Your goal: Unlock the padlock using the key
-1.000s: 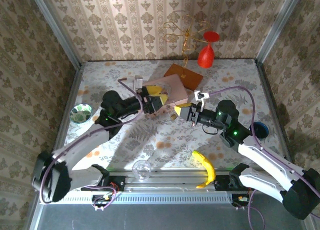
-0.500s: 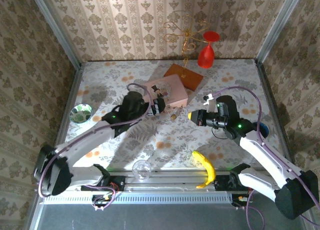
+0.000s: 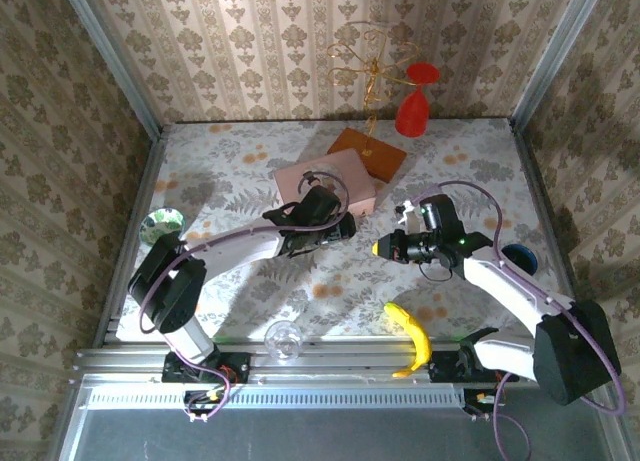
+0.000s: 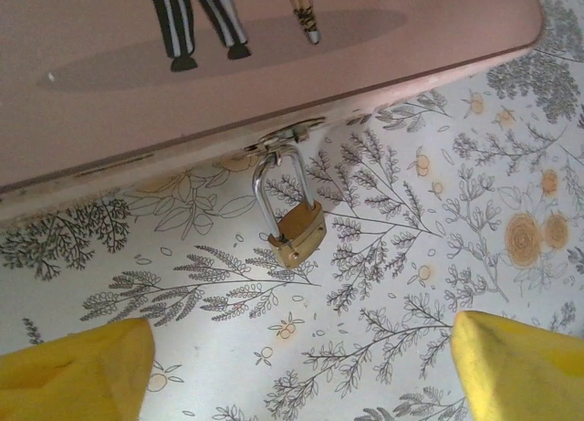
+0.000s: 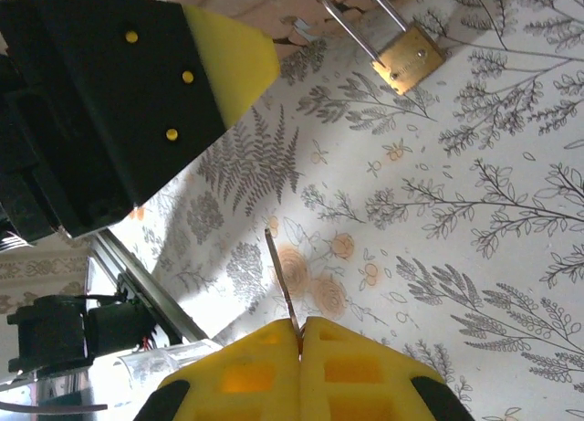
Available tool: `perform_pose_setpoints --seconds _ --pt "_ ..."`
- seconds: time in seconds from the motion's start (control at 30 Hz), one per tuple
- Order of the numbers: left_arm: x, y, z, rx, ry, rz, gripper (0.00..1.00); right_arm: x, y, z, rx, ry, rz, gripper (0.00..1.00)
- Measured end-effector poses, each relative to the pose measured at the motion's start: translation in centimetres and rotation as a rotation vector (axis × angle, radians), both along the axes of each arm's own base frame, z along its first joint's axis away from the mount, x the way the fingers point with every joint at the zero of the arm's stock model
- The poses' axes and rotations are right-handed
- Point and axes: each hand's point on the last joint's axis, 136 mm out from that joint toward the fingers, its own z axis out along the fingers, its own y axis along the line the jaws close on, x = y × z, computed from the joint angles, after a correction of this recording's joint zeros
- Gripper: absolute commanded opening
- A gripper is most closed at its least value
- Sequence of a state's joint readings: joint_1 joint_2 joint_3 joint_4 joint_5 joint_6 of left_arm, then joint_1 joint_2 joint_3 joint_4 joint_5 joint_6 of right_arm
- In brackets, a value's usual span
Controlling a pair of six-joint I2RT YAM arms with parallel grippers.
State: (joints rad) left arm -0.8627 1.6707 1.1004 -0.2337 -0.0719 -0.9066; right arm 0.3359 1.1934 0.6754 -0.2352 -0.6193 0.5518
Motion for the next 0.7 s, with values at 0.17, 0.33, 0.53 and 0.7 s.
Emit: perform_pose_setpoints --seconds 0.17,0.33,0.53,0.7 --pt "0.5 -0.3 -2.0 0.04 0.041 0.03 0.74 0.3 -0.5 -1.2 -0.002 0.023 -0.007 0.0" --pt "1.3 -1.0 -3.2 0.094 0.051 0.059 0.7 0.9 -1.2 -3.5 0.005 0.089 -0.019 0.0" --pt "2.1 -2.2 -3.8 0.142 0.034 0.096 0.72 1.4 -0.9 -6.1 0.034 0.172 -0.004 0.0" --pt "2.5 -2.5 -5.4 0.213 0.039 0.146 0.74 1.6 -0.7 -6.6 0.04 0.177 0.0 0.0"
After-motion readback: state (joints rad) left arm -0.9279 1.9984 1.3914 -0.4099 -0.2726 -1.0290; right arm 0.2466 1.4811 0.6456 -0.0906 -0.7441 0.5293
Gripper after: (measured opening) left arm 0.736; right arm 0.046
